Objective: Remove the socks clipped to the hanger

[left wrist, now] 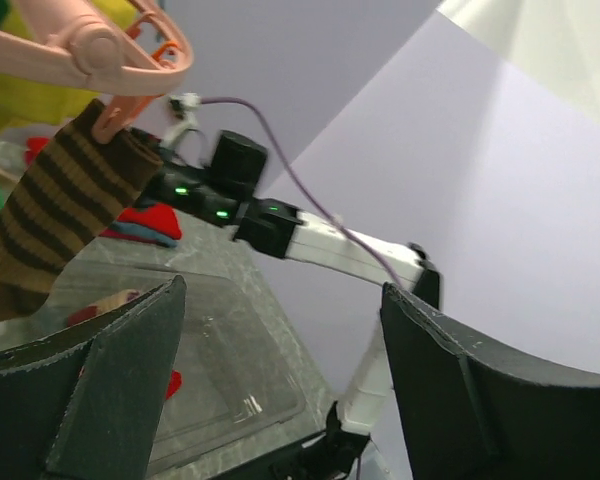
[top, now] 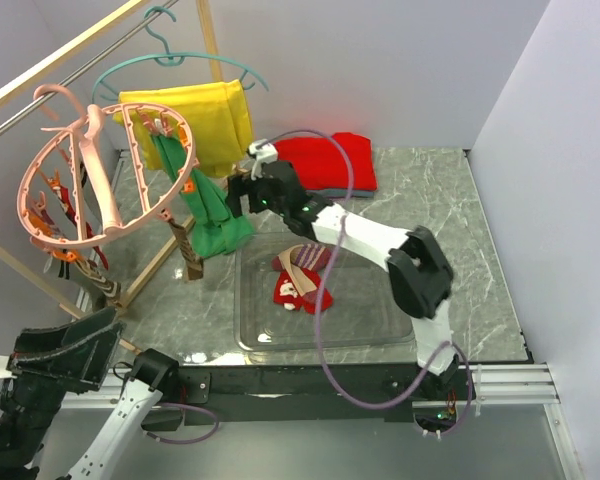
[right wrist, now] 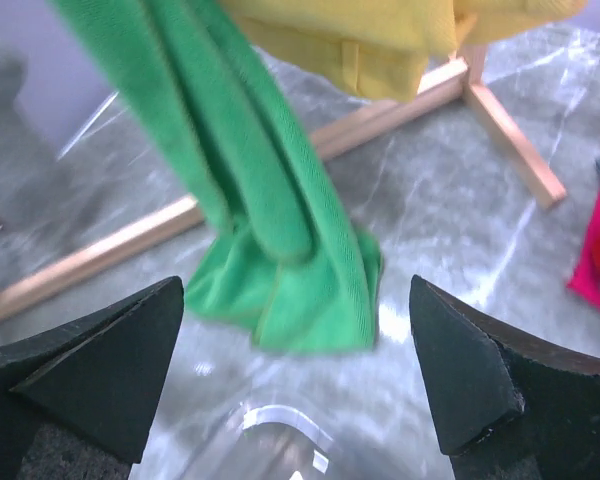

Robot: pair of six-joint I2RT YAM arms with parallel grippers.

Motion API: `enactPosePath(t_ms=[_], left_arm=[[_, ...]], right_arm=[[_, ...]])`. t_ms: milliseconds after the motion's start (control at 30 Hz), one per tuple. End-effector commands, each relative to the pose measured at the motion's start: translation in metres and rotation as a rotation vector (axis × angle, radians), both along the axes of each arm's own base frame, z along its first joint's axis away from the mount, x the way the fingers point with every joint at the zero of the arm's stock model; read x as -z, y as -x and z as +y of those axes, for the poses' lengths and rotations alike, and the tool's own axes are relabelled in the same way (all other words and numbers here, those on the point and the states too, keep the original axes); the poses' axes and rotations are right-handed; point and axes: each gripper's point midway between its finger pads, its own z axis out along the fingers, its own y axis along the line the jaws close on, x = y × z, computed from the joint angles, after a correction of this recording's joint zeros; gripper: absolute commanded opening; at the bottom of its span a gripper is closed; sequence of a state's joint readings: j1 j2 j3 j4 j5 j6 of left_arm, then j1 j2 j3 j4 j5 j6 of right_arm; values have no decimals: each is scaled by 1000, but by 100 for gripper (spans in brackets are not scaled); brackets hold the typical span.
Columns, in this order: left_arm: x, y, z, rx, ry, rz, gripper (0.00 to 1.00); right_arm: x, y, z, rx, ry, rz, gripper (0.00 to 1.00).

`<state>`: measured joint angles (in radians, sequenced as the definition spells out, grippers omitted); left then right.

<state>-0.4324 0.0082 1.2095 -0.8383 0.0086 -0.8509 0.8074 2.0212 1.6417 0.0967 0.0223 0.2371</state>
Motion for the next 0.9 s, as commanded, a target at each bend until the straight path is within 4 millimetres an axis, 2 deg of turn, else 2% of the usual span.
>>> enactPosePath(t_ms=[0, 67, 100, 200, 233, 267, 300, 333, 367, 400, 433, 500, 533, 567, 633, 667, 700, 733, 767, 800, 833, 867], left_arm=[[18, 16, 34, -131, 46, -4, 82], [30, 9, 42, -186, 56, 64, 80], [32, 7, 44, -198, 54, 75, 79], [34, 5, 46, -214, 47, 86, 79], [34, 5, 48, -222, 51, 88, 79], [34, 6, 49, -225, 53, 87, 79], [35, 7, 50, -228, 52, 90, 79], [36, 7, 51, -234, 50, 94, 79], [37, 7, 52, -239, 52, 100, 79], [40, 7, 53, -242, 49, 109, 79], [41, 7, 53, -246, 48, 111, 79], [41, 7, 53, -241, 47, 112, 79], [42, 8, 53, -241, 47, 114, 79], [42, 8, 53, -240, 50, 112, 79], [40, 10, 53, -234, 57, 106, 79], [40, 11, 53, -233, 56, 104, 79], [39, 12, 54, -234, 62, 101, 78], [38, 13, 55, -235, 65, 100, 79], [39, 14, 55, -235, 63, 103, 79], [39, 14, 56, -237, 62, 103, 79], [40, 15, 57, -242, 67, 106, 79], [42, 14, 57, -241, 66, 114, 79]], right_arm=[[-46, 41, -18, -66, -49, -60, 100], [-43, 57, -19, -106, -46, -59, 100], [-36, 75, -20, -158, -40, -53, 100], [-46, 101, -17, -212, -97, -80, 100], [-55, 119, -7, -270, -136, -102, 100], [-66, 130, -7, -289, -159, -133, 100], [-64, 142, -3, -314, -176, -155, 100], [-67, 166, 8, -377, -194, -173, 100], [-73, 181, 13, -419, -205, -207, 100], [-68, 194, 18, -456, -207, -216, 100], [-76, 217, 30, -511, -241, -244, 100], [-74, 231, 42, -546, -263, -257, 100], [-83, 236, 48, -548, -299, -284, 100], [-75, 239, 58, -543, -299, -268, 100], [-94, 245, 74, -564, -363, -269, 100], [-89, 257, 87, -595, -379, -251, 100], [-105, 262, 97, -606, -414, -283, 100], [-106, 269, 105, -623, -412, -290, 100], [-97, 274, 117, -641, -390, -291, 100], [-113, 284, 128, -650, -413, -304, 100], [-114, 286, 136, -642, -412, -298, 100], [-98, 281, 148, -612, -384, -276, 100]])
